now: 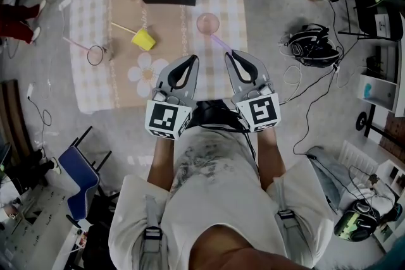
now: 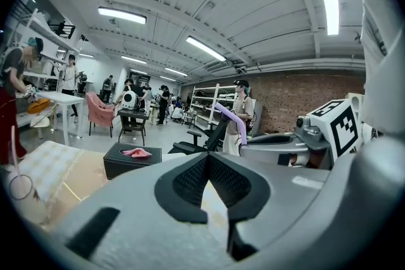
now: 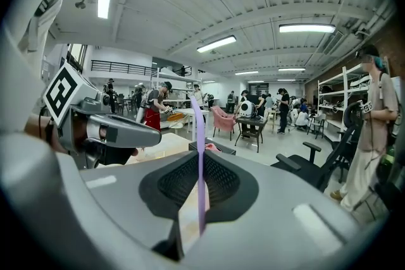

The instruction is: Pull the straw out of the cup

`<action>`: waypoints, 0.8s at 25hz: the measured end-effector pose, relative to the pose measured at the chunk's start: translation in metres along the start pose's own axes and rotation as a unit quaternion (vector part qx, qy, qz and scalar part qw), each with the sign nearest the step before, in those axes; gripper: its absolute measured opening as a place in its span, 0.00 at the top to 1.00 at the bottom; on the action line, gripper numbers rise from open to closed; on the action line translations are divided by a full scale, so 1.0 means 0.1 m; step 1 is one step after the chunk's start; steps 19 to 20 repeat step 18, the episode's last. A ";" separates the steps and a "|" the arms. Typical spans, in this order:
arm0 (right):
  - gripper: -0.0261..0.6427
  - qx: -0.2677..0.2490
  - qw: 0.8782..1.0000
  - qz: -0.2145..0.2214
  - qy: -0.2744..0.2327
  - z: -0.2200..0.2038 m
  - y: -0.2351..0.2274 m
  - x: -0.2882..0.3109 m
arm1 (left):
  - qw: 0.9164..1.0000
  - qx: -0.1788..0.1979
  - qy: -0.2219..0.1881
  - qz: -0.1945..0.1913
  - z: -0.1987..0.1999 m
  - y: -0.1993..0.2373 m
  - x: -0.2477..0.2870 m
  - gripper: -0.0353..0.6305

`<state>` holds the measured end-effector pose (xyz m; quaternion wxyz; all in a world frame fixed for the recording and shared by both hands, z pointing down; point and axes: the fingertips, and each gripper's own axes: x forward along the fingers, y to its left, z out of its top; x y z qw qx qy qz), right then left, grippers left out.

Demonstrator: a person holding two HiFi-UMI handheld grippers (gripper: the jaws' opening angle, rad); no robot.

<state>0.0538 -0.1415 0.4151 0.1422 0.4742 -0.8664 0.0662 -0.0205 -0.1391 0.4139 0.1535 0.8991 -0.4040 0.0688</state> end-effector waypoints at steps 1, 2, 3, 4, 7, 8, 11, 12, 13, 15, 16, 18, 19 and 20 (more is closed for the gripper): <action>0.92 0.000 1.000 0.000 0.000 0.00 0.00 0.00 | 1.000 0.000 0.000 0.000 0.00 0.00 0.00 0.94; 0.92 0.001 1.000 -0.001 0.000 0.00 0.00 0.00 | 1.000 0.000 0.000 0.000 0.00 0.00 0.00 0.94; 0.92 0.001 1.000 -0.001 0.000 0.00 0.00 -0.01 | 1.000 0.001 0.000 -0.001 0.00 -0.01 0.00 0.94; 0.92 0.000 1.000 -0.001 0.000 0.00 -0.01 -0.01 | 1.000 0.001 0.000 -0.001 -0.01 -0.01 0.00 0.94; 0.92 0.001 1.000 0.000 0.002 -0.01 -0.01 -0.01 | 1.000 0.001 0.001 -0.001 -0.01 -0.02 0.01 0.94; 0.92 0.002 1.000 -0.001 0.004 -0.02 -0.01 -0.01 | 1.000 0.000 0.001 -0.001 -0.01 -0.02 0.01 0.94; 0.92 0.001 1.000 -0.002 0.008 -0.02 -0.01 -0.01 | 1.000 0.000 0.001 -0.001 -0.01 -0.01 0.01 0.94; 0.92 0.000 1.000 -0.001 0.009 -0.03 -0.01 -0.02 | 1.000 0.000 0.001 0.000 -0.01 -0.01 0.01 0.94; 0.92 0.001 1.000 -0.001 0.010 -0.03 -0.01 -0.02 | 1.000 0.000 0.001 0.000 -0.01 -0.01 0.01 0.94; 0.92 0.002 1.000 -0.001 0.009 -0.03 -0.02 -0.01 | 1.000 -0.001 0.002 0.000 -0.02 0.00 0.02 0.94; 0.92 0.002 1.000 -0.002 0.007 -0.03 -0.02 -0.01 | 1.000 -0.001 0.002 0.000 -0.03 0.00 0.02 0.94; 0.92 0.003 1.000 -0.002 0.003 -0.03 -0.03 0.00 | 1.000 -0.001 0.003 0.000 -0.04 0.01 0.03 0.94; 0.92 0.003 1.000 -0.002 0.003 -0.03 -0.03 0.00 | 1.000 -0.001 0.003 0.000 -0.04 0.01 0.03 0.94; 0.92 0.003 1.000 -0.002 0.003 -0.03 -0.03 0.00 | 1.000 -0.001 0.003 0.000 -0.04 0.01 0.03 0.94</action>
